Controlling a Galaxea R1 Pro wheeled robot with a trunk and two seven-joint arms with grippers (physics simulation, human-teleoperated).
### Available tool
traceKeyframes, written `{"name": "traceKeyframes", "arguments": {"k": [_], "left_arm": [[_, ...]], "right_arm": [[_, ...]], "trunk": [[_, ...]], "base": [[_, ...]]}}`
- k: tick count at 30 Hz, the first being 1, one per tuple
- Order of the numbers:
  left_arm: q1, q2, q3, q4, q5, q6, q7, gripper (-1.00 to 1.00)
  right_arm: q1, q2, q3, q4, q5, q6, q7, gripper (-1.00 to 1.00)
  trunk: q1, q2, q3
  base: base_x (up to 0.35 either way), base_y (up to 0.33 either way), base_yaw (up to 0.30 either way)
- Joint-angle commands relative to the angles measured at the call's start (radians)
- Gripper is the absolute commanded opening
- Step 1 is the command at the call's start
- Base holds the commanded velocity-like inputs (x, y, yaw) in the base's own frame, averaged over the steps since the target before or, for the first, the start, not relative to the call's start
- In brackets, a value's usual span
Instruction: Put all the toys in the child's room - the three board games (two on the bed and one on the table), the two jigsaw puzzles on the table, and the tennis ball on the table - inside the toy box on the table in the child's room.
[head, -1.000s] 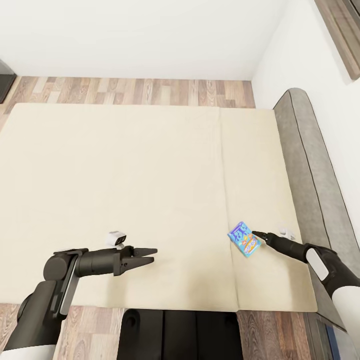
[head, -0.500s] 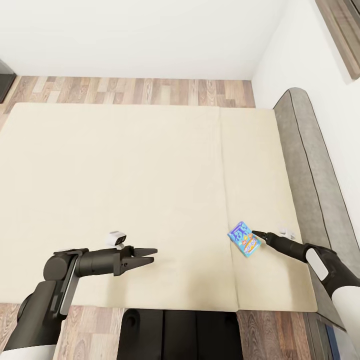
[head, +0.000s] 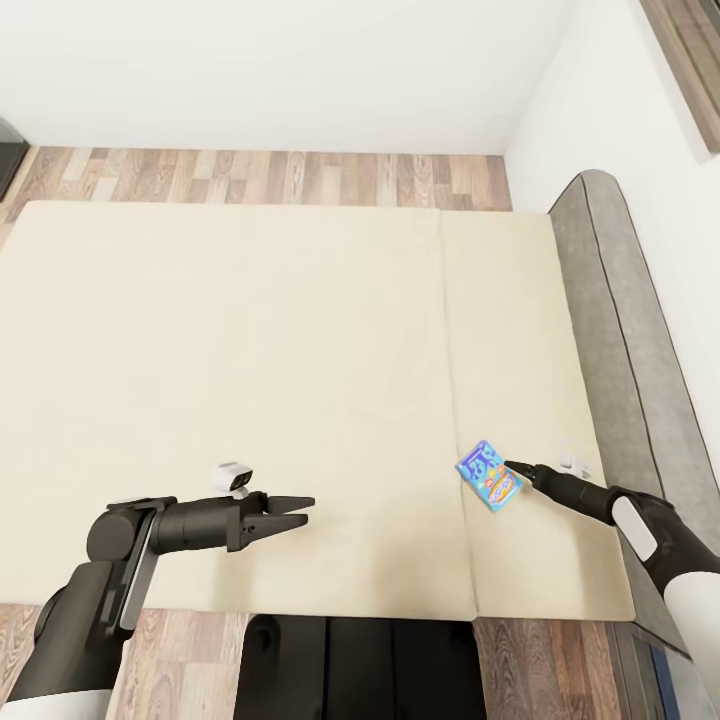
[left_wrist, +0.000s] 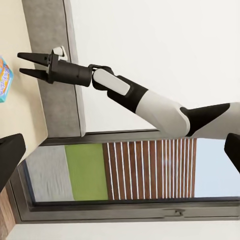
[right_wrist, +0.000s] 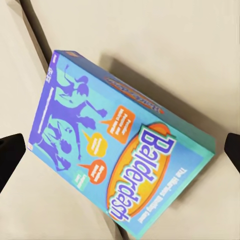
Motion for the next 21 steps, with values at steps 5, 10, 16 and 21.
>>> {"name": "traceKeyframes", "arguments": {"k": [5, 10, 16, 21], "left_arm": [[0.0, 0.0, 0.0, 0.0, -0.001, 0.011, -0.004, 1.0], [0.0, 0.0, -0.001, 0.0, -0.001, 0.011, -0.004, 1.0], [0.0, 0.0, -0.003, 0.0, -0.001, 0.011, -0.004, 1.0], [0.0, 0.0, -0.004, -0.001, -0.001, 0.011, -0.004, 1.0]], "right_arm": [[0.0, 0.0, -0.003, 0.0, -0.005, 0.007, 0.001, 1.0], [0.0, -0.001, -0.003, 0.0, -0.005, 0.007, 0.001, 1.0], [0.0, 0.0, -0.003, 0.0, -0.005, 0.007, 0.001, 1.0], [0.0, 0.0, -0.003, 0.0, -0.005, 0.007, 0.001, 1.0]], "trunk": [[0.001, -0.001, -0.002], [0.001, -0.001, -0.002], [0.001, -0.001, -0.002], [0.001, -0.001, -0.005]], "base": [[0.0, 0.0, 0.0], [0.0, 0.0, 0.0], [0.0, 0.0, 0.0], [0.0, 0.0, 0.0]]}}
